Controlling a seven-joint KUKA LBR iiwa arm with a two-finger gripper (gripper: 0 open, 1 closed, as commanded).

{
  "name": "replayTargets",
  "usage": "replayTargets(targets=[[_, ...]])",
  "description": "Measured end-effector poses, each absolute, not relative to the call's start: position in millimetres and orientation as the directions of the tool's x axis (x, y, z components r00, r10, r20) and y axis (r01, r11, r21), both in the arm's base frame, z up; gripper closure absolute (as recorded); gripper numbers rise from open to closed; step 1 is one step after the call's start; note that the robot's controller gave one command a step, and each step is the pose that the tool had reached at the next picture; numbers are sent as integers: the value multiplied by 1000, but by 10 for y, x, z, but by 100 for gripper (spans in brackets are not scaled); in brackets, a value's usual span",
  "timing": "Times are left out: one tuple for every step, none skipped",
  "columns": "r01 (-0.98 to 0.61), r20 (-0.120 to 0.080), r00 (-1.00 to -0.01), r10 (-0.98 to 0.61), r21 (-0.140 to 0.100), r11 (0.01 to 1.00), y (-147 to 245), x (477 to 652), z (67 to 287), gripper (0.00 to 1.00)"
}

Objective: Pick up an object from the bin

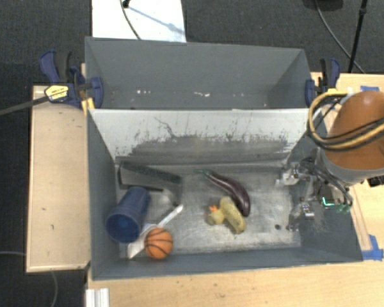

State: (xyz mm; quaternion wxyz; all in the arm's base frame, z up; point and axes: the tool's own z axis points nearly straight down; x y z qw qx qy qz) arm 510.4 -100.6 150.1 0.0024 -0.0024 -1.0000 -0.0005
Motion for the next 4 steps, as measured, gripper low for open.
replayTargets(targets=[[1, -3, -1000, 1, 0, 1000, -1003, 5124, 1539, 0], [1, -3, -1000, 1, -1, 1000, -988, 5128, 1532, 0], [-173, 0, -985, -173, 4, 985, -575, 5136, 1690, 0], [-357, -8, -934, -357, -4, 934, -609, 5337, 1557, 0]])
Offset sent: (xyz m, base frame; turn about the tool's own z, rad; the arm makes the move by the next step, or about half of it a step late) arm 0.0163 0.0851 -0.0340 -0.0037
